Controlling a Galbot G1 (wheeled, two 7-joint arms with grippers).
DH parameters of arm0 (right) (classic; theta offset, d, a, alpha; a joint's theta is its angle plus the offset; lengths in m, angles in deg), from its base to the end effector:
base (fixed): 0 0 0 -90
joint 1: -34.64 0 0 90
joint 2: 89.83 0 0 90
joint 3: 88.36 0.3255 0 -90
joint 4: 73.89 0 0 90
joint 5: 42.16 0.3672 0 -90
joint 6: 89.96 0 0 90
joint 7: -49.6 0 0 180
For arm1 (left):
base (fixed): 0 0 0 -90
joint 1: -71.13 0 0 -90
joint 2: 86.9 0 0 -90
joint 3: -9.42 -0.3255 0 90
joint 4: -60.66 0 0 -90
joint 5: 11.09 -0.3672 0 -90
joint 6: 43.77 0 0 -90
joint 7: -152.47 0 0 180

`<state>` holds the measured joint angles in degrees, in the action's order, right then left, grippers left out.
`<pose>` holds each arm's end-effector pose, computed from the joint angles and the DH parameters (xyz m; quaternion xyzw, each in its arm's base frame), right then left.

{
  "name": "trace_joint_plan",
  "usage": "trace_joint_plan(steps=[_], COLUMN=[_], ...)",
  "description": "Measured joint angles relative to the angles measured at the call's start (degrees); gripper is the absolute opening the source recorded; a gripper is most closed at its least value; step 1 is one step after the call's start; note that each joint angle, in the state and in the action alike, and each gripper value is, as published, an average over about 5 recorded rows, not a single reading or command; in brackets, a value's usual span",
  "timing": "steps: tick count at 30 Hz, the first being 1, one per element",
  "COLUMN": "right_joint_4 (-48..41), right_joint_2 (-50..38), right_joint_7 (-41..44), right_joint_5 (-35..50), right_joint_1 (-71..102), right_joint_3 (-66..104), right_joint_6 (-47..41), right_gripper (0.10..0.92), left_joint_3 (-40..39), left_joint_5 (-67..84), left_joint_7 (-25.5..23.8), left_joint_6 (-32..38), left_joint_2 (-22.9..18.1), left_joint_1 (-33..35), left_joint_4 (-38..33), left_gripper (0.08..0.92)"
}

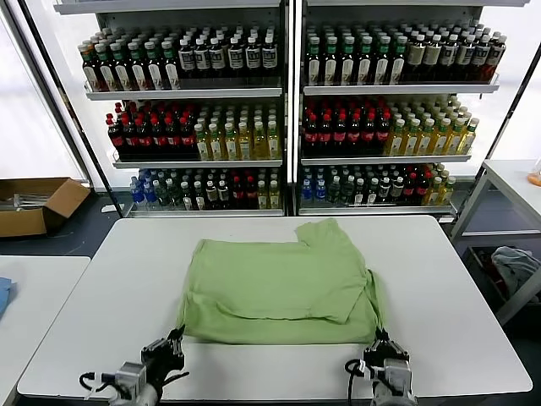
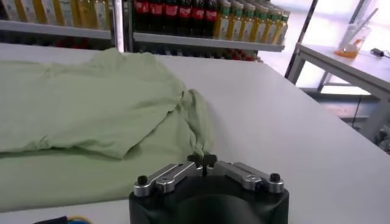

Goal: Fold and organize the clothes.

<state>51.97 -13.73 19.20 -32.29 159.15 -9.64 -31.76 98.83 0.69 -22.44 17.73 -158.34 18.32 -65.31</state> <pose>0.1719 0.0300 -0.2652 -0.0989 -0.9539 0.0737 0.2735 0.1732 0.0321 -0.2633 -0.0468 -0.9617 -0.0598 0.2633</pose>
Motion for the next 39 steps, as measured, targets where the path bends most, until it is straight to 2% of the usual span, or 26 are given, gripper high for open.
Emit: trace_joint_plan(steps=[3,6,16,24,29,39], right_joint_4=[1.2,2.8,5.2,2.3,-0.2,-5.6], right_joint_2=[-0.2,-0.1,0.7,1.3,1.5,2.6], right_joint_7=[-0.1,0.1,1.2,1.7,1.9,2.0], right_joint_5=[-0.9,-2.0,-5.4,-6.7,-7.1,-7.6], right_joint_1=[2.4,4.3,5.2,0.7,-2.6,-10.1], right_joint_3=[-0.2,-0.7,-1.9,-2.3,-2.4,-2.7], right_joint_6=[0.3,0.8,0.9,-0.5,-0.8,-1.4], right_gripper=[0.180,0.266,0.587,0.788,0.821,0.823], left_joint_3=[0.0,-0.1,-1.3,-0.2,0.7,0.8], left_joint_5=[-1.1,-1.9,-3.4,-3.0,-1.9,0.5], left_joint_7=[0.0,0.1,0.7,0.7,0.6,0.6], left_joint_6=[0.5,0.8,0.8,0.0,-1.1,-2.9], left_joint_2=[-0.4,-0.8,-3.6,-4.3,-4.1,-4.2], left_joint_1=[3.0,5.4,7.7,5.3,2.7,-2.3], left_joint_4=[-1.2,-2.6,-7.9,-8.5,-8.3,-6.4], left_gripper=[0.101,0.166,0.460,0.702,0.809,0.823])
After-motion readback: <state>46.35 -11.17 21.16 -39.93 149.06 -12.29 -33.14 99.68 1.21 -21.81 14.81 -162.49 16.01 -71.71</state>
